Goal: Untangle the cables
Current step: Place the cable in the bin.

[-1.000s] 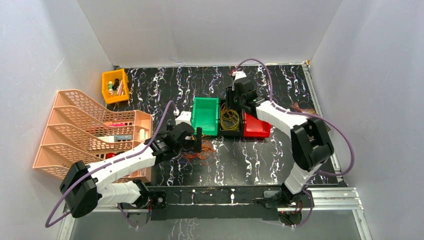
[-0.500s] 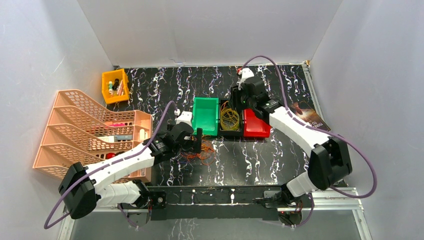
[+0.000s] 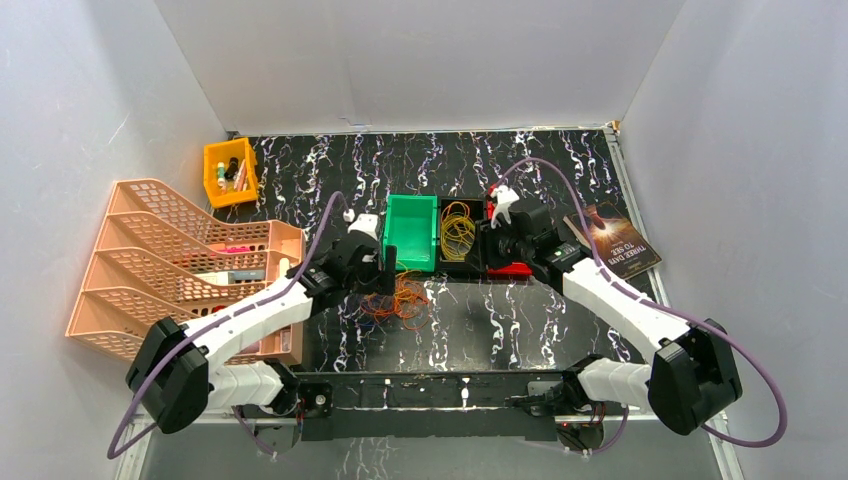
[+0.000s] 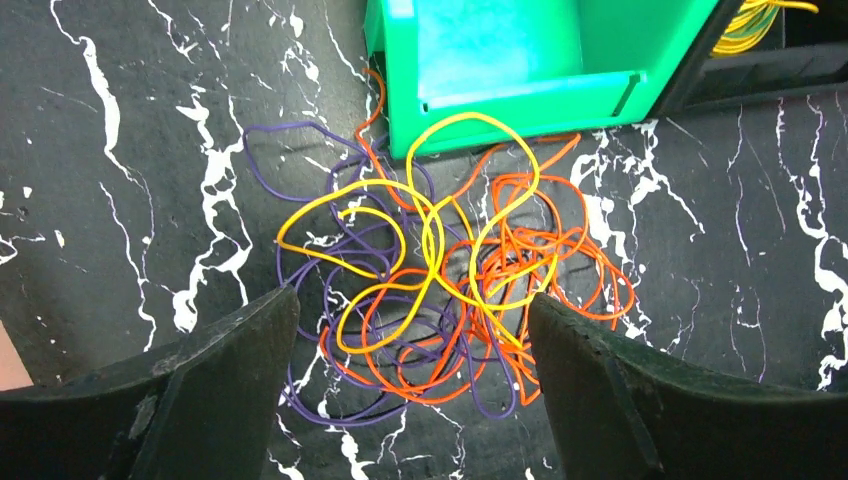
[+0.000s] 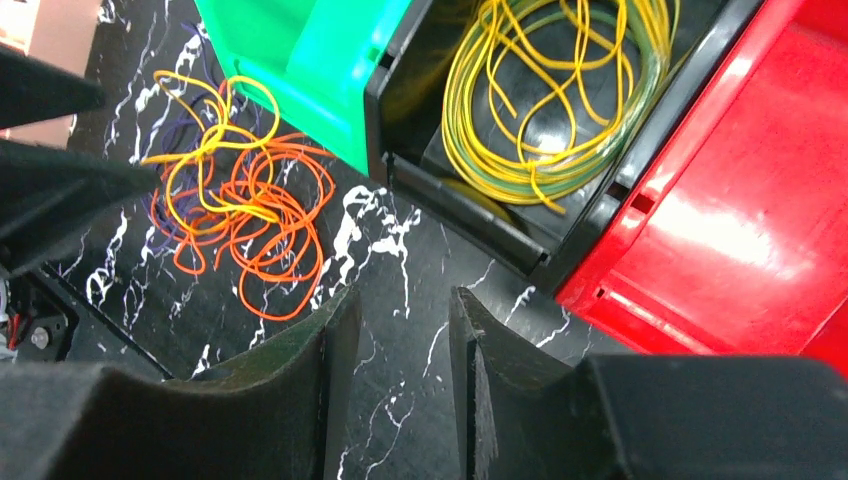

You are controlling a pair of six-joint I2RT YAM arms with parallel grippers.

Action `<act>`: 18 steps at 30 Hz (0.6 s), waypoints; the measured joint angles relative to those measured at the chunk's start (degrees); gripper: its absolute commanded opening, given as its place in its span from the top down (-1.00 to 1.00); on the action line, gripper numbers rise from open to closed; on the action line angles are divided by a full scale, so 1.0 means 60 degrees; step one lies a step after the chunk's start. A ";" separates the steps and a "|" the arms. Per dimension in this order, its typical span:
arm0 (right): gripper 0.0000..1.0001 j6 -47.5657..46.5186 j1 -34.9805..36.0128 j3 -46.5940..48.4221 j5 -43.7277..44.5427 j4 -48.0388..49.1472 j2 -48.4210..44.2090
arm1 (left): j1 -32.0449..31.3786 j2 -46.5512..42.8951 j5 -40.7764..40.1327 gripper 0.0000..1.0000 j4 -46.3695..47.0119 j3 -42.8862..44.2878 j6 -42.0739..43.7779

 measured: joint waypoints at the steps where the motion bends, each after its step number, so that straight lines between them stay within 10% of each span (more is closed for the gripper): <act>1: 0.10 0.0080 0.0000 -0.0171 -0.0033 -0.0007 -0.0058 | 0.0149 0.0033 0.0051 -0.56 0.0087 0.0011 0.0022; 18: 0.11 0.0452 0.0000 -0.0448 -0.0178 -0.0066 -0.0095 | 0.1676 0.0583 0.0036 -0.22 0.0062 0.0357 0.0769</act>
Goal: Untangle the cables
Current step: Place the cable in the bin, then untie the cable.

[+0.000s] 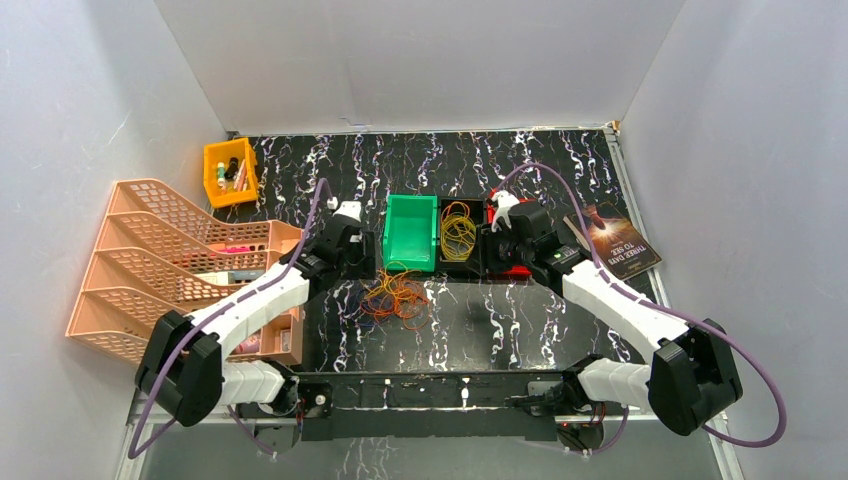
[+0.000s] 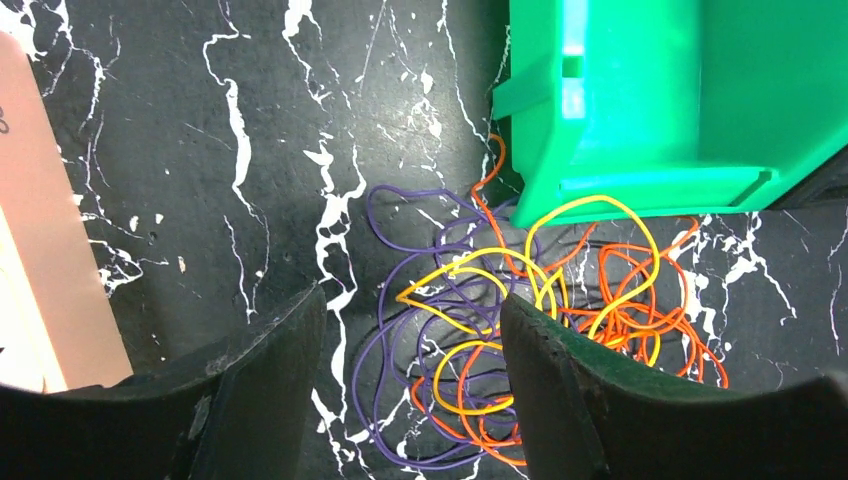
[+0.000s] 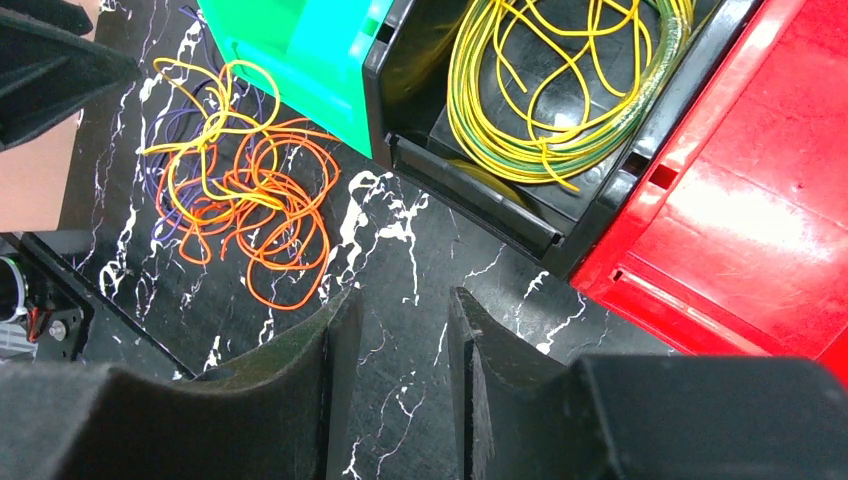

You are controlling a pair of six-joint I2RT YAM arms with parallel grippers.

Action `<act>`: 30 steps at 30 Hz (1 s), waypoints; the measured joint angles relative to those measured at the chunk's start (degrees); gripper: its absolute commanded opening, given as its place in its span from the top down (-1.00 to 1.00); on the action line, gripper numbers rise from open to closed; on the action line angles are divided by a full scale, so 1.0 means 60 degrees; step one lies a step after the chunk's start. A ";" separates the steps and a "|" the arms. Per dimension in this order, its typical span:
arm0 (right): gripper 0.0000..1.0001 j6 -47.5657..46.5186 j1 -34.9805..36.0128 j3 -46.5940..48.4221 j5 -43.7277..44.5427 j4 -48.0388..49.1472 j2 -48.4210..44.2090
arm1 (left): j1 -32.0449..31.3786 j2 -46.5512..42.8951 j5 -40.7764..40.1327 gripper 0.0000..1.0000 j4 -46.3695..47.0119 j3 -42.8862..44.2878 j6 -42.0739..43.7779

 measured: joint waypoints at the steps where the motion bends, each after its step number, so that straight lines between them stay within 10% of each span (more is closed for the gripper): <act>1: 0.11 0.0000 0.0000 -0.0004 -0.0011 0.0000 0.0000 | 0.0087 0.0011 0.0018 -0.20 0.0007 0.0000 0.0036; 17: 0.11 -0.0029 0.0000 -0.0025 -0.0018 -0.0036 0.0000 | 0.0284 0.1960 0.0459 0.27 0.1100 -0.0299 0.0120; 24: 0.11 0.0004 0.0000 -0.0040 -0.0022 -0.0033 0.0000 | 0.0375 0.2178 0.0408 1.00 0.1355 -0.0302 0.0255; 30: 0.08 0.0000 0.0000 -0.0047 -0.0011 -0.0026 -0.0022 | 0.0375 0.2175 0.0419 1.00 0.1308 -0.0306 0.0361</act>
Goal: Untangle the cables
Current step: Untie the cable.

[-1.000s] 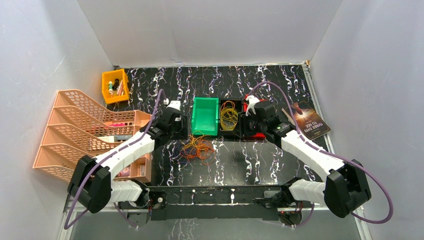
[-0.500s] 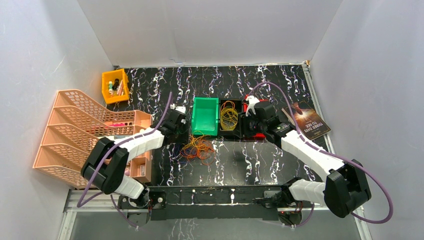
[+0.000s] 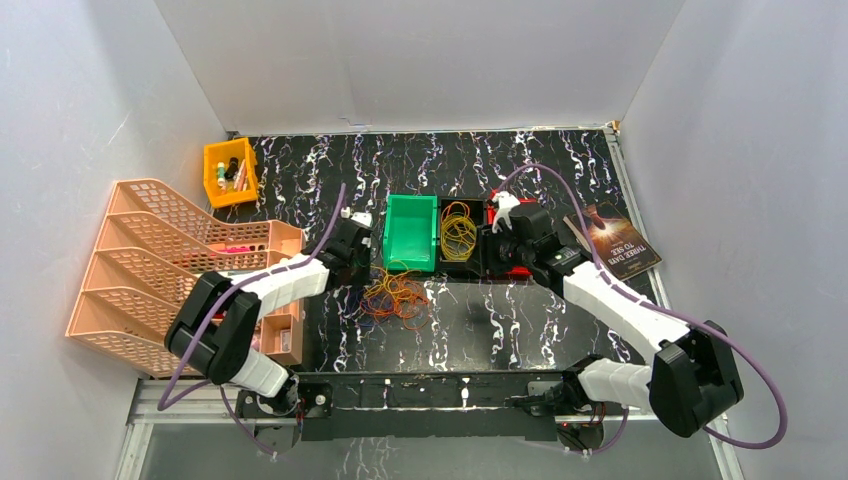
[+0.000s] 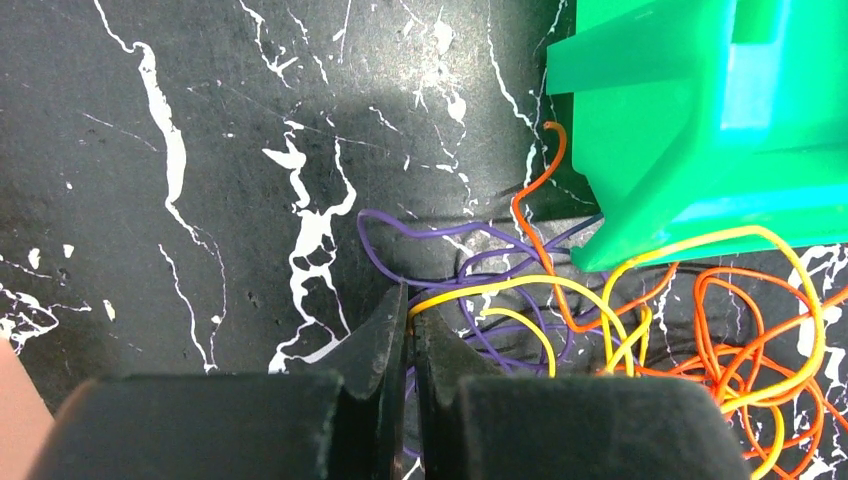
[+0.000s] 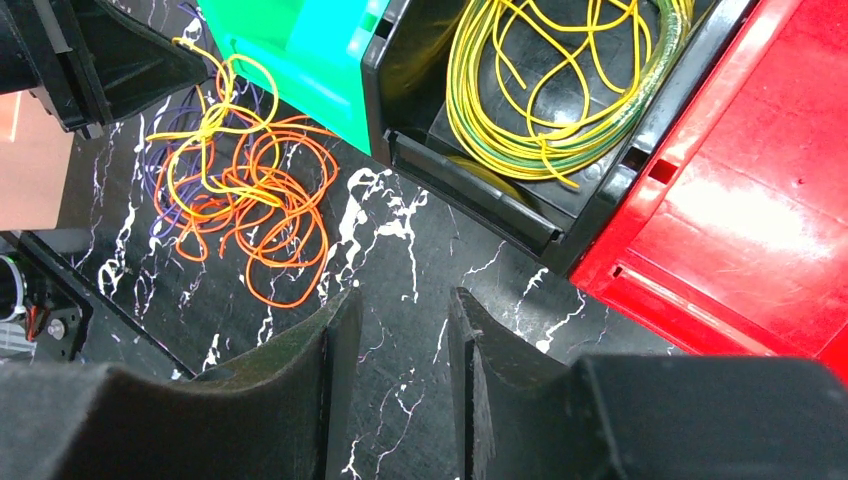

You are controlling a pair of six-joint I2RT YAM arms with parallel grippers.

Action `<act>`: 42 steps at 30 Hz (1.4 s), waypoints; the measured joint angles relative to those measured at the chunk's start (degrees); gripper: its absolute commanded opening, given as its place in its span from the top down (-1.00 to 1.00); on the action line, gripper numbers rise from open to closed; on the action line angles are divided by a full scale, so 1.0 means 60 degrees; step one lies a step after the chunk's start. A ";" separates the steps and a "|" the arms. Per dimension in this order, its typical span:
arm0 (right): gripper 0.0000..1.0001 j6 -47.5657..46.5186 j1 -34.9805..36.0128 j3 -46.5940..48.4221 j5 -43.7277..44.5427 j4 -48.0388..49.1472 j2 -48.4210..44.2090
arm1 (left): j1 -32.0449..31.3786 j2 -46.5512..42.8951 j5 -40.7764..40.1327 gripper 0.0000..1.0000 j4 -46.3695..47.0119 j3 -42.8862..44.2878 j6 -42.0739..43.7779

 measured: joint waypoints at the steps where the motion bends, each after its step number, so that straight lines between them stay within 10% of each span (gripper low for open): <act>1: 0.06 0.0000 0.0000 -0.0022 0.0004 0.0015 -0.0044 | 0.0000 -0.0026 0.0026 1.00 -0.0062 0.0011 0.0022; 22: -0.27 0.0182 0.0000 -0.1446 0.0940 0.1872 -0.2728 | -0.0182 -0.3395 0.3592 1.00 -0.2361 0.1104 0.1530; 32: -0.44 -0.0554 -0.0004 -0.1446 -0.1217 0.2218 -0.2539 | -0.2575 -0.2699 0.3639 1.00 -0.2233 0.1843 0.1545; 42: -0.57 -0.1053 -0.0004 -0.1934 -0.3333 0.3020 -0.3348 | -0.2681 -0.2452 0.3606 1.00 -0.1745 0.2146 0.1537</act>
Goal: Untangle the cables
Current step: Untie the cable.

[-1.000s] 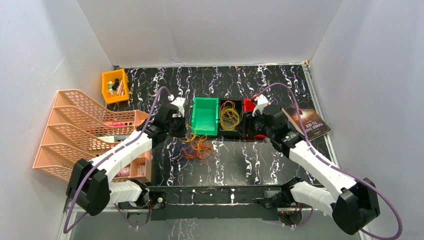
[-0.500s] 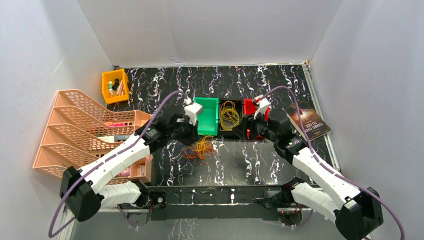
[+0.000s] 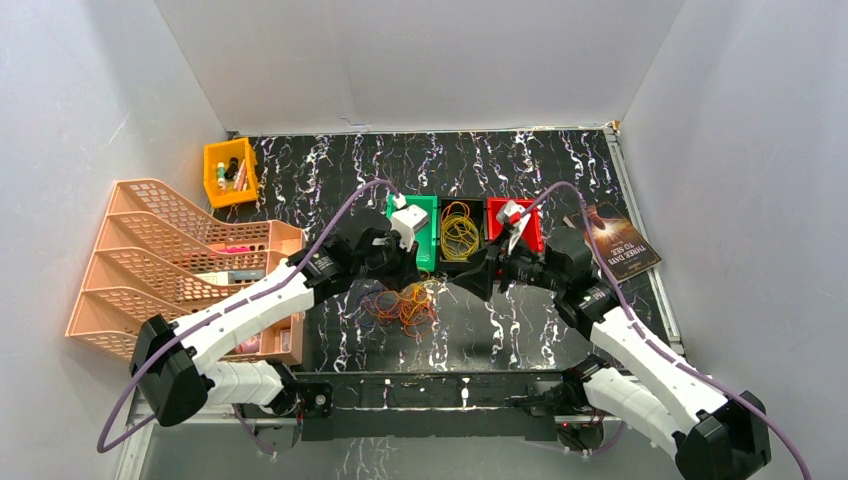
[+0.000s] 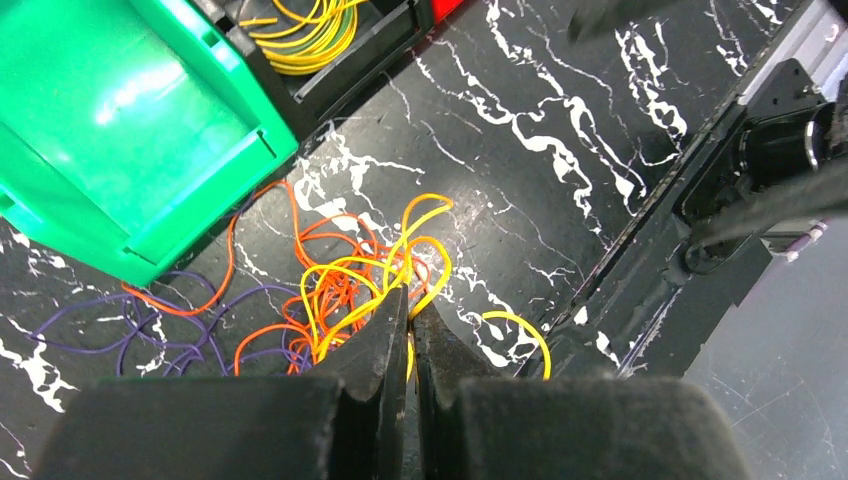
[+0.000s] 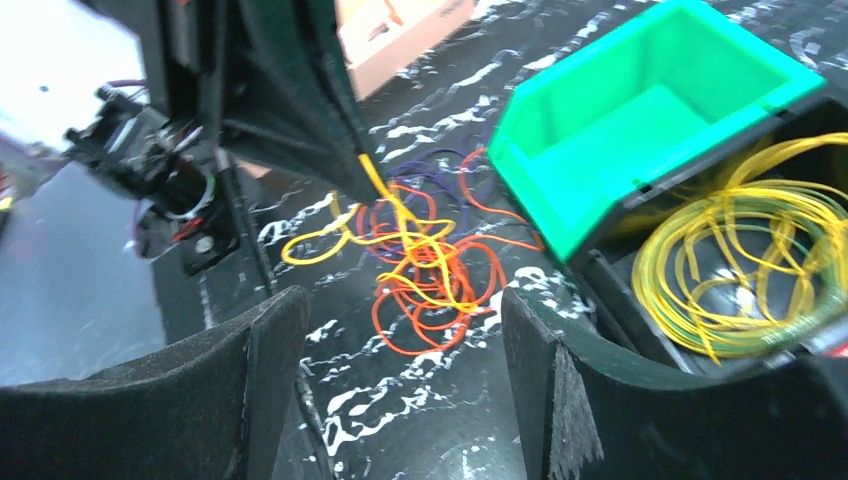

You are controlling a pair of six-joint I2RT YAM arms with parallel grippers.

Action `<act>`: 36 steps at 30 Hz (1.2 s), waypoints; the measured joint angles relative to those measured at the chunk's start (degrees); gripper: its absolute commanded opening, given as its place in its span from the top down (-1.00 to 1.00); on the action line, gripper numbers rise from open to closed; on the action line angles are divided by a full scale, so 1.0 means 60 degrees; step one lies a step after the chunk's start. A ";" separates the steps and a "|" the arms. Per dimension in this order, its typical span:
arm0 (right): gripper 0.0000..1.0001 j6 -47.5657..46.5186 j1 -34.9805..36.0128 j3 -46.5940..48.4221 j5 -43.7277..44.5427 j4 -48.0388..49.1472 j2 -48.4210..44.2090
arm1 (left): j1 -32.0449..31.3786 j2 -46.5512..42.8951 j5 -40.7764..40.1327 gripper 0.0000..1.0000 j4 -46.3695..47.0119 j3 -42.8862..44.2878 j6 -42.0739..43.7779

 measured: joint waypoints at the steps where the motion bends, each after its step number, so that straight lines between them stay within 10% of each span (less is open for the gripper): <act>1: -0.58 0.0004 0.0000 -0.0073 -0.0255 0.0164 0.0004 | 0.0000 0.0000 0.0029 1.00 0.0011 0.0069 0.0044; 11: -0.53 0.0277 0.0787 -0.0415 -0.1599 0.2273 0.1198 | 0.0000 -0.0189 0.0397 1.00 -0.0066 0.0375 0.0499; 36: 0.65 0.1851 0.2211 -0.0357 0.0193 0.6386 0.5227 | -0.0007 -0.0739 0.1348 1.00 -0.0535 0.1880 0.0630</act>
